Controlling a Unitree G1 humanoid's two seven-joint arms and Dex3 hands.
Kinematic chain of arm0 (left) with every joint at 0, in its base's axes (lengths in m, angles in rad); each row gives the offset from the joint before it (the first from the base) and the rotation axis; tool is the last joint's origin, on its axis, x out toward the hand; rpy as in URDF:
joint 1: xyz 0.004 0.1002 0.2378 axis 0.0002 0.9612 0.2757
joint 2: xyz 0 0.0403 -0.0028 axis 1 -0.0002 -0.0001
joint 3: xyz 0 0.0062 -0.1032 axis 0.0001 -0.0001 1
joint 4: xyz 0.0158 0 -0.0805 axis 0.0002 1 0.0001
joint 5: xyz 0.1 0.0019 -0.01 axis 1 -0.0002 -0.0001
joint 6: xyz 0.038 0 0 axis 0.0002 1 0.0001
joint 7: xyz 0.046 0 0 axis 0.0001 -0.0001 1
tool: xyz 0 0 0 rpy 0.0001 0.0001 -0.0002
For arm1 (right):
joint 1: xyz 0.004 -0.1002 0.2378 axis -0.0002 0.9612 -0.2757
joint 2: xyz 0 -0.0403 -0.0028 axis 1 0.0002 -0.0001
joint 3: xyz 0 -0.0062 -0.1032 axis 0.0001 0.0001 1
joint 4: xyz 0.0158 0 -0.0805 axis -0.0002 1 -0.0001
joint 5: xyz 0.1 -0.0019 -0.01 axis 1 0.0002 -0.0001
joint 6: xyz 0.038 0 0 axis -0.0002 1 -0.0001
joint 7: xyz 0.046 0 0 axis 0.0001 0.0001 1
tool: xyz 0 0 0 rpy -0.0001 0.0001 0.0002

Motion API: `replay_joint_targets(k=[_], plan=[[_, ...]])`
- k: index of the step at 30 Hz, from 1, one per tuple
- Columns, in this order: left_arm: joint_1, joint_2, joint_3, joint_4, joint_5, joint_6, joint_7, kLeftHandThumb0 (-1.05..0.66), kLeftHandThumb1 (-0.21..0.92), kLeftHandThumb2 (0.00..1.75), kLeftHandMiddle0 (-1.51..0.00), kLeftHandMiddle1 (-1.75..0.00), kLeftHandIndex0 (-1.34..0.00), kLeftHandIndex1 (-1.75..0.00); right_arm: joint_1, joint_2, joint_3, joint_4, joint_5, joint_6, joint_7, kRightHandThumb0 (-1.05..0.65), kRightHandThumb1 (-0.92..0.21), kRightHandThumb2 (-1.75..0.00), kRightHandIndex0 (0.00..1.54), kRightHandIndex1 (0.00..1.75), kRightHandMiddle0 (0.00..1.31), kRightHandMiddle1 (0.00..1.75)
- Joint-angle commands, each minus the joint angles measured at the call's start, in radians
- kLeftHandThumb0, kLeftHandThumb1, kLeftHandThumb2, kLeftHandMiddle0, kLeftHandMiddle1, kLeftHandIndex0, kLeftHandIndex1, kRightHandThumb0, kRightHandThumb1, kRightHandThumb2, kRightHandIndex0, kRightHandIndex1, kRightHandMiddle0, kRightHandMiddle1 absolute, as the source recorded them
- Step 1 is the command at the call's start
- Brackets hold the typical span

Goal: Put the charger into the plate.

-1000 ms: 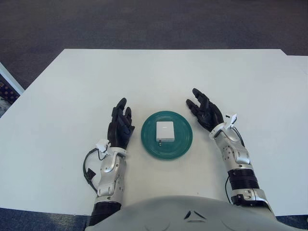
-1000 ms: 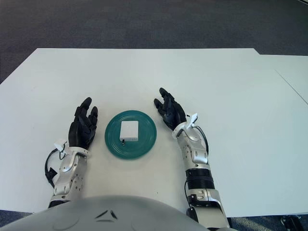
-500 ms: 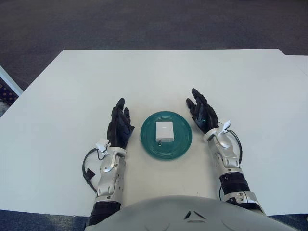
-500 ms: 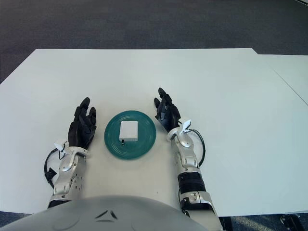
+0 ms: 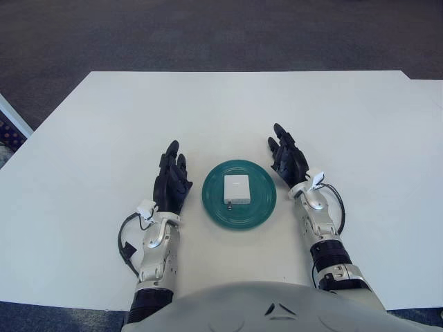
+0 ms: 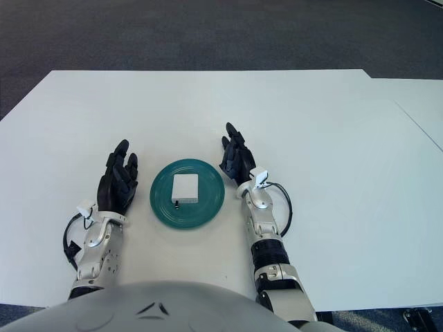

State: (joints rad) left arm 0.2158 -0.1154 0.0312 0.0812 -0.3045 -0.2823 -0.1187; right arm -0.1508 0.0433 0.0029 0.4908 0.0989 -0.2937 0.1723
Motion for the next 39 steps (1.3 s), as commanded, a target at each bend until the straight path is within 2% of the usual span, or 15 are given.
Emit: replay_joint_targets(k=[1, 6, 12, 17, 23, 27, 39], plan=[[0.037, -0.015, 0.019, 0.046, -0.003, 0.009, 0.002, -1.03, 0.92, 0.85, -0.01, 0.0, 0.0, -0.45, 0.02, -0.004, -0.008, 0.124, -0.032, 0.02, -0.043, -1.05, -0.92, -1.01, 0.09, 0.0, 0.01, 0.25], [0.026, -0.014, 0.022, 0.079, 0.008, -0.028, 0.004, -1.04, 0.92, 0.85, -0.03, 0.0, 0.0, -0.53, -0.029, 0.01, -0.011, 0.217, -0.074, -0.071, -0.122, -1.04, -0.92, -1.02, 0.03, 0.0, 0.0, 0.29], [0.016, -0.01, 0.028, 0.114, 0.012, -0.063, 0.002, -1.05, 0.92, 0.87, -0.01, 0.0, 0.0, -0.44, -0.058, 0.029, -0.025, 0.298, -0.113, -0.196, -0.229, -1.04, -0.92, -1.04, 0.0, 0.0, 0.0, 0.26], [0.011, -0.015, 0.051, 0.143, -0.009, -0.098, 0.003, -1.04, 0.92, 0.86, -0.01, 0.0, 0.0, -0.39, -0.053, 0.033, -0.031, 0.333, -0.115, -0.253, -0.254, -1.05, -0.92, -1.03, 0.0, 0.0, 0.0, 0.23], [-0.001, -0.012, 0.069, 0.165, 0.002, -0.094, 0.022, -1.03, 0.92, 0.86, 0.0, 0.0, 0.0, -0.31, -0.048, 0.042, -0.038, 0.339, -0.107, -0.281, -0.261, -1.05, -0.92, -1.03, 0.0, 0.0, 0.0, 0.2], [-0.006, 0.006, 0.066, 0.184, 0.068, -0.128, 0.041, -1.04, 0.92, 0.87, 0.0, 0.0, 0.0, -0.24, -0.04, 0.052, -0.042, 0.328, -0.103, -0.288, -0.27, -1.05, -0.92, -1.03, 0.0, 0.0, 0.0, 0.19], [-0.016, 0.005, 0.078, 0.214, 0.121, -0.174, 0.055, -1.05, 0.92, 0.9, 0.0, 0.0, 0.0, -0.13, -0.023, 0.098, -0.091, 0.278, -0.047, -0.256, -0.272, -1.02, -0.92, -1.0, 0.01, 0.0, 0.0, 0.22]])
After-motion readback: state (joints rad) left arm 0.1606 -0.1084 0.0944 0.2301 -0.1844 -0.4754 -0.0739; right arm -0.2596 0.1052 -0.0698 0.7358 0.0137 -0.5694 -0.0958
